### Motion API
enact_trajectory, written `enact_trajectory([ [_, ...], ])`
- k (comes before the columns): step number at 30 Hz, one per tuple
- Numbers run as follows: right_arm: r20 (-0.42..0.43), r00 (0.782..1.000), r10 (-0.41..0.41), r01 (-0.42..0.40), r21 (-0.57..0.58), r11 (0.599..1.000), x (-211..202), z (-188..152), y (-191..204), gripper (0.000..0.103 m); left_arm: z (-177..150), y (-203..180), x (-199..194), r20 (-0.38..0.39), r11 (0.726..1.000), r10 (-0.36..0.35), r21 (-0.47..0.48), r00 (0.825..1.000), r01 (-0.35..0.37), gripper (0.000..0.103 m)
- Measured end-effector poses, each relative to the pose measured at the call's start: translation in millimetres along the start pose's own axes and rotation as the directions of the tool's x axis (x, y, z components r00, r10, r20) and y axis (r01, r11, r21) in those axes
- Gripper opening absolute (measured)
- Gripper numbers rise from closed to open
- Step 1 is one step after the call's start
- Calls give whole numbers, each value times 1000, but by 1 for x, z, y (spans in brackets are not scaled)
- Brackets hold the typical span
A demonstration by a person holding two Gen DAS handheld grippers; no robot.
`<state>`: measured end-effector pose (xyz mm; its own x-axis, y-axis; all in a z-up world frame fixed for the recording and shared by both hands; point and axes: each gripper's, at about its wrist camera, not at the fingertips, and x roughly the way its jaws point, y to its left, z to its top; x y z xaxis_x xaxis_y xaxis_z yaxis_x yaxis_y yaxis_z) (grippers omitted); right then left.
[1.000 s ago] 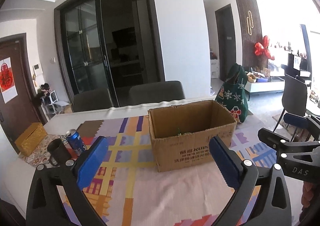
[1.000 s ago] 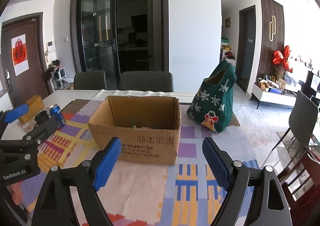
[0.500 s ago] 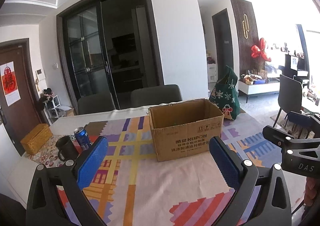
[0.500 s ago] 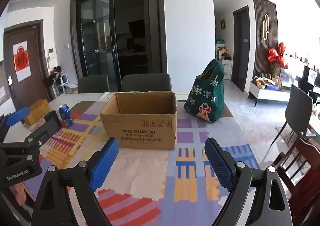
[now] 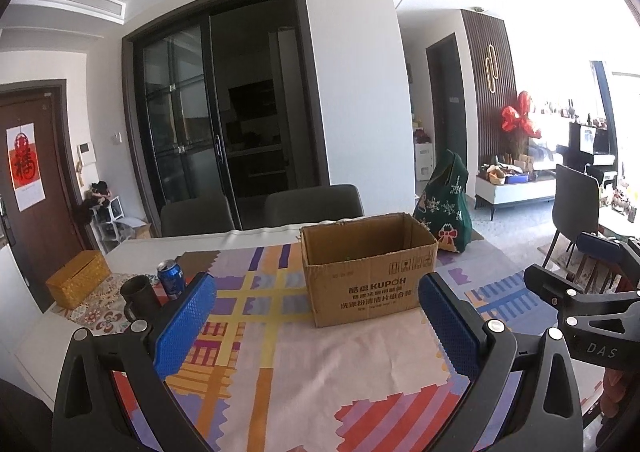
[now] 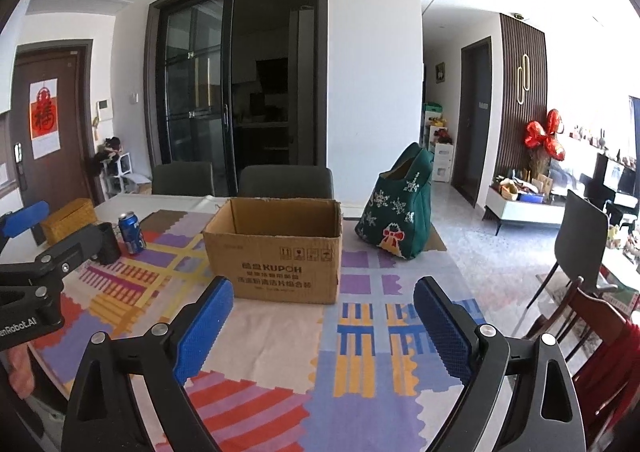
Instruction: Organize snacks
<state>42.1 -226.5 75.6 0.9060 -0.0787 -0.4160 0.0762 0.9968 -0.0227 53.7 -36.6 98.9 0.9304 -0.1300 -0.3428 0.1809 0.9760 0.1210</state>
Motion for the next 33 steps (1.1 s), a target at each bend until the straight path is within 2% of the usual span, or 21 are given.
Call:
enact_trajectory([
  [20, 10, 1000, 3, -3, -2, 1000, -4, 0, -1, 93, -4, 3, -1, -13, 1000, 3, -5, 1000, -4, 103],
  [33, 8, 1000, 5, -5, 0, 1000, -3, 0, -2, 93, -5, 3, 8, -39, 1000, -21, -20, 999, 20, 103],
])
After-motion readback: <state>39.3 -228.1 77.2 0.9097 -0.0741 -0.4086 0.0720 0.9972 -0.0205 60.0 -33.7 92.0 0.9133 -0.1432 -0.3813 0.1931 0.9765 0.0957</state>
